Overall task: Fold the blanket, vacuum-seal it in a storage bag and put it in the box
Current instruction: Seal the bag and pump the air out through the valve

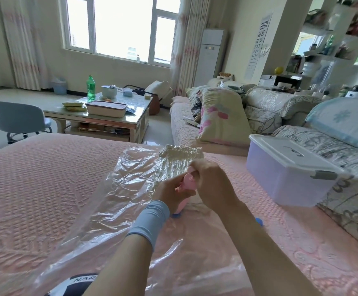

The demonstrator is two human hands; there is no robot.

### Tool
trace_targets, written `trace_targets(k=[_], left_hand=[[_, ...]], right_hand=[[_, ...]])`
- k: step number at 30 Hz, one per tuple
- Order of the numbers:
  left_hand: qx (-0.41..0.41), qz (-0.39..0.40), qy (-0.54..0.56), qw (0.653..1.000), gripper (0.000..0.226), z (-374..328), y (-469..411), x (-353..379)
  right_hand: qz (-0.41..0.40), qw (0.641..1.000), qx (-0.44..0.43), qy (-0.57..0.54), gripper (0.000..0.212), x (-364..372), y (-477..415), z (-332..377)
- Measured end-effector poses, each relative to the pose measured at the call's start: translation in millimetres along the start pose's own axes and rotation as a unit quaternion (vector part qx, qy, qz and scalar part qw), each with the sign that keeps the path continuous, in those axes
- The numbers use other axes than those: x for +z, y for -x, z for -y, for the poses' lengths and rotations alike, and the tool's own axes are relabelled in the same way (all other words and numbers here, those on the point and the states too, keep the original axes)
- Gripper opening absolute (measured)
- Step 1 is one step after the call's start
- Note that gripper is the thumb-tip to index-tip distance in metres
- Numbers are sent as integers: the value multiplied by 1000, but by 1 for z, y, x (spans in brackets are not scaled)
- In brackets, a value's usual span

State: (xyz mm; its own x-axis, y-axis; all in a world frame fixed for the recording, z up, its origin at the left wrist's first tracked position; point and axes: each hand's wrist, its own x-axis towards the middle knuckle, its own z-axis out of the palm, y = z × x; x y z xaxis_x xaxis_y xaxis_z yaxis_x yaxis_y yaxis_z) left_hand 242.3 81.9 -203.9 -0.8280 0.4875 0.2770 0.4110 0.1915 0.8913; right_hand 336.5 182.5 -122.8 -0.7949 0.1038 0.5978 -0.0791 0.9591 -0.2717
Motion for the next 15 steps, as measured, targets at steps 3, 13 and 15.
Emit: trace_targets(k=[3, 13, 15], left_hand=[[-6, 6, 1, 1000, 50, 2, -1, -2], [-7, 20, -2, 1000, 52, 1, 2, 0], [-1, 19, 1, 1000, 41, 0, 4, 1]], right_hand=[[-83, 996, -14, 5, 10, -22, -11, 11], [-205, 978, -16, -38, 16, -13, -11, 11], [-56, 998, 13, -30, 16, 6, 0, 3]])
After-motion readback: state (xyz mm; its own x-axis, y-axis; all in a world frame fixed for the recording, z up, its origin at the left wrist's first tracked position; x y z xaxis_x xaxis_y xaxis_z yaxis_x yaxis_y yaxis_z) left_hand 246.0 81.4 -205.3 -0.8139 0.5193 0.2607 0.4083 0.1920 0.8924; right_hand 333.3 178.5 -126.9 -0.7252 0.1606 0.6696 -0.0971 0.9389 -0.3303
